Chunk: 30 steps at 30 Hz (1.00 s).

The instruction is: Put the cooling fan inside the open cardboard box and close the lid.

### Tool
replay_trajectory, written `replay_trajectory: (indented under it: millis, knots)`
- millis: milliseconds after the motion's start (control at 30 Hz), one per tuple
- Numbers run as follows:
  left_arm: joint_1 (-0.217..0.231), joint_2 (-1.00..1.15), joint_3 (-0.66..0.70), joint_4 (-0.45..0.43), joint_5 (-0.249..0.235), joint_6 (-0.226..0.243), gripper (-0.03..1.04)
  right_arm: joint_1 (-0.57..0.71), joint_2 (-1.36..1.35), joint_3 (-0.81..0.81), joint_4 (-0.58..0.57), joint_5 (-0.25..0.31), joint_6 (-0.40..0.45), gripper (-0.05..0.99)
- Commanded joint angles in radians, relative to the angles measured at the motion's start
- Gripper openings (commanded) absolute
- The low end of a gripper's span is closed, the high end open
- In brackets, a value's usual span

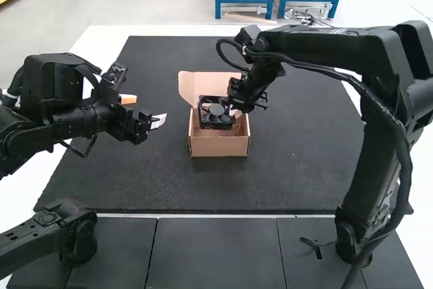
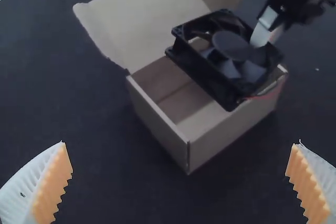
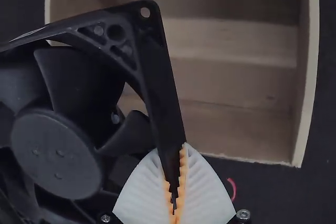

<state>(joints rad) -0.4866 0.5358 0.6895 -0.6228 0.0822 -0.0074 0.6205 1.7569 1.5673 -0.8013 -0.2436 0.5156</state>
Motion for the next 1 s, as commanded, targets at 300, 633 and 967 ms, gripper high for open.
replay_trajectory:
  millis: [300, 633, 967]
  knots:
    - [-0.003, -0.017, 0.019, 0.011, -0.004, 0.007, 0.97, -0.005, 0.065, 0.073, 0.001, -0.013, 0.012, -0.02]
    - [-0.004, -0.022, 0.019, -0.011, -0.006, 0.009, 0.97, -0.018, 0.116, 0.097, 0.001, 0.02, 0.003, -0.02]
    - [-0.007, -0.028, 0.019, -0.038, -0.006, 0.012, 0.97, -0.018, 0.142, 0.106, 0.005, 0.044, -0.002, -0.02]
